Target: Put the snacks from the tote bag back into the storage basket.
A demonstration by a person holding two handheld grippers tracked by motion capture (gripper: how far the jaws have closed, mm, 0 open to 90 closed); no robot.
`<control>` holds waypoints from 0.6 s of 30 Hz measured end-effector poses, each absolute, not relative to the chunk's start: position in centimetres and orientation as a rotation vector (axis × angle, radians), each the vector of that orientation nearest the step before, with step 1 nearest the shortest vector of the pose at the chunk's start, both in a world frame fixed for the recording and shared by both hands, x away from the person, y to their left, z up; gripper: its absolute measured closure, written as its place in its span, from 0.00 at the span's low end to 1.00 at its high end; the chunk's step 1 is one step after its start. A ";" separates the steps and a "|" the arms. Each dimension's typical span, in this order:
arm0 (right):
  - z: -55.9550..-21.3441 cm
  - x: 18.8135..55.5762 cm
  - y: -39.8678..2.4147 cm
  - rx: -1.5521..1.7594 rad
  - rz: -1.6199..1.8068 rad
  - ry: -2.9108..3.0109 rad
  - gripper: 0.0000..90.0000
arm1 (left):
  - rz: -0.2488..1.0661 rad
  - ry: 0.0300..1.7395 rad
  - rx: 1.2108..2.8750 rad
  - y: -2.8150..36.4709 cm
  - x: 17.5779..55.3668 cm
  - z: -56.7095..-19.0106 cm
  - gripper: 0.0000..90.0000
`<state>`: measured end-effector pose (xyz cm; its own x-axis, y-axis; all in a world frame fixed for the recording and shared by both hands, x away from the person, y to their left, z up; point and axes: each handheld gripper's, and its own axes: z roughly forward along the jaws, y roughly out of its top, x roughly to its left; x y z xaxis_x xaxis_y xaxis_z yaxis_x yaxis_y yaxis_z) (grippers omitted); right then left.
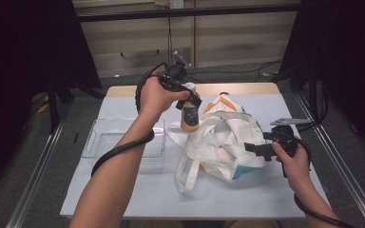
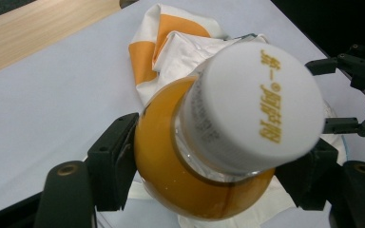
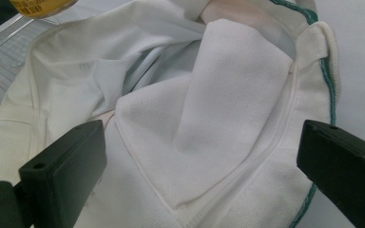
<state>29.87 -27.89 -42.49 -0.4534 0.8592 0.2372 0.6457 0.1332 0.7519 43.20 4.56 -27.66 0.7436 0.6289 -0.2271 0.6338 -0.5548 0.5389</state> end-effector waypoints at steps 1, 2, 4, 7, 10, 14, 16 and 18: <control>-42.5 29.9 -27.9 1.475 1.221 2.158 0.03 | -0.008 0.950 2.333 4.7 43.2 -27.6 0.34; -42.5 29.9 -27.9 1.471 1.222 2.161 0.03 | -0.011 0.953 2.334 4.8 43.3 -27.5 0.34; -42.5 29.9 -27.9 1.473 1.220 2.164 0.03 | -0.001 0.958 2.328 5.0 43.3 -27.4 0.34; -42.5 29.9 -28.0 1.483 1.215 2.161 0.03 | 0.006 0.955 2.333 5.3 43.4 -27.3 0.34; -42.5 29.9 -28.0 1.484 1.216 2.160 0.03 | -0.001 0.966 2.323 5.8 43.5 -27.0 0.34; -42.5 29.9 -28.0 1.485 1.215 2.162 0.03 | 0.010 0.975 2.317 6.2 43.6 -26.8 0.34; -42.5 29.9 -28.0 1.486 1.214 2.162 0.03 | 0.012 0.978 2.320 6.5 43.6 -26.7 0.34; -42.5 29.9 -28.0 1.486 1.216 2.161 0.03 | 0.016 0.981 2.321 6.7 43.7 -26.7 0.34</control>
